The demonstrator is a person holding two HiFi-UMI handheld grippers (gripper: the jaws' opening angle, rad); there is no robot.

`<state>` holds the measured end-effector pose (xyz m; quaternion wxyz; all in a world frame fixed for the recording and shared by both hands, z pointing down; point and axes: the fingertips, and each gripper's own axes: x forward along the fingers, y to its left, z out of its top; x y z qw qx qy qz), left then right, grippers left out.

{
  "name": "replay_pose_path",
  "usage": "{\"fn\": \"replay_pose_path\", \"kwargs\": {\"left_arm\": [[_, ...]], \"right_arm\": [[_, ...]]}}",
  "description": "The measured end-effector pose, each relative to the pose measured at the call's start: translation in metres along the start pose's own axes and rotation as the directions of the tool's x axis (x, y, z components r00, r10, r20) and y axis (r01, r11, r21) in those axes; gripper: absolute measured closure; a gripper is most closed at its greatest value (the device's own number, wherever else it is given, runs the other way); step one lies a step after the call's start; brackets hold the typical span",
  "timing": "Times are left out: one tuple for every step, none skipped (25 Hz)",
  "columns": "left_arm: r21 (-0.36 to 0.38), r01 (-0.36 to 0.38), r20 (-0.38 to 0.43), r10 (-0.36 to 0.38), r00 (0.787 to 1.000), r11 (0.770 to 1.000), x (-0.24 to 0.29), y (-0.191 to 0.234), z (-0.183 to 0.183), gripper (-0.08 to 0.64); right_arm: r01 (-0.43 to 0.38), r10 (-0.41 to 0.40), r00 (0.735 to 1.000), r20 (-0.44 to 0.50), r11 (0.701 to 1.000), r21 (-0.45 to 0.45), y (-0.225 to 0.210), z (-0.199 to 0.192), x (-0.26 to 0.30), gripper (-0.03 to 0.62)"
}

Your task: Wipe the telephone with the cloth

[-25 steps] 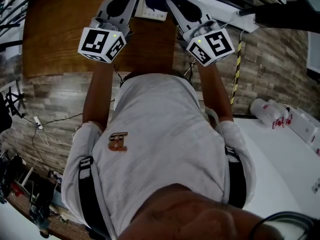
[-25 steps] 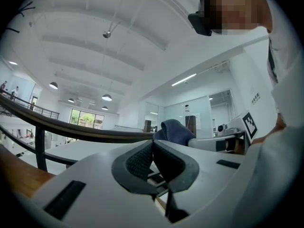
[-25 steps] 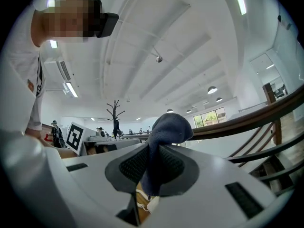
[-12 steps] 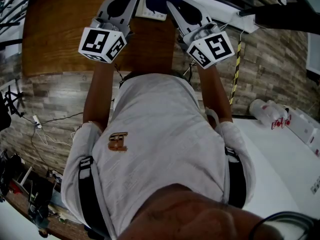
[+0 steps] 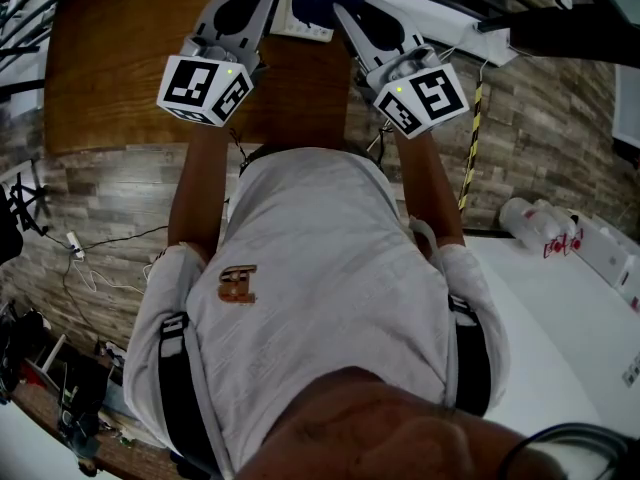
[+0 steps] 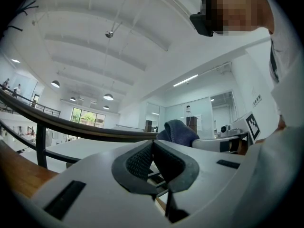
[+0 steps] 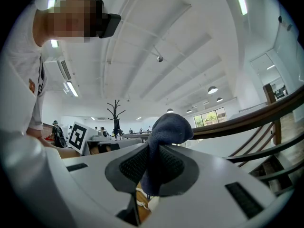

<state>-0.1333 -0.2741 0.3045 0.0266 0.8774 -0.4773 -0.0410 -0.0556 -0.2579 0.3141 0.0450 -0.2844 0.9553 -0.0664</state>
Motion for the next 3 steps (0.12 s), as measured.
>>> {"fn": "replay_pose_path", "kwargs": {"left_arm": [[-0.001, 0.0, 0.0, 0.0, 1.0, 1.0, -0.0003, -0.0006, -0.0001, 0.541], [-0.001, -0.001, 0.0, 0.001, 1.0, 1.0, -0.0007, -0.0014, -0.0002, 0.541], [-0.002, -0.001, 0.0, 0.001, 1.0, 1.0, -0.0011, -0.0022, -0.0003, 0.541]], "right_arm": [[0.0, 0.0, 1.0, 0.0, 1.0, 0.001, 0.0, 0.0, -0.0007, 0.522], [0.0, 0.0, 1.0, 0.0, 1.0, 0.001, 0.0002, 0.0001, -0.0015, 0.522], [0.001, -0.001, 1.0, 0.0, 1.0, 0.002, 0.0005, 0.0001, -0.0024, 0.522]]}}
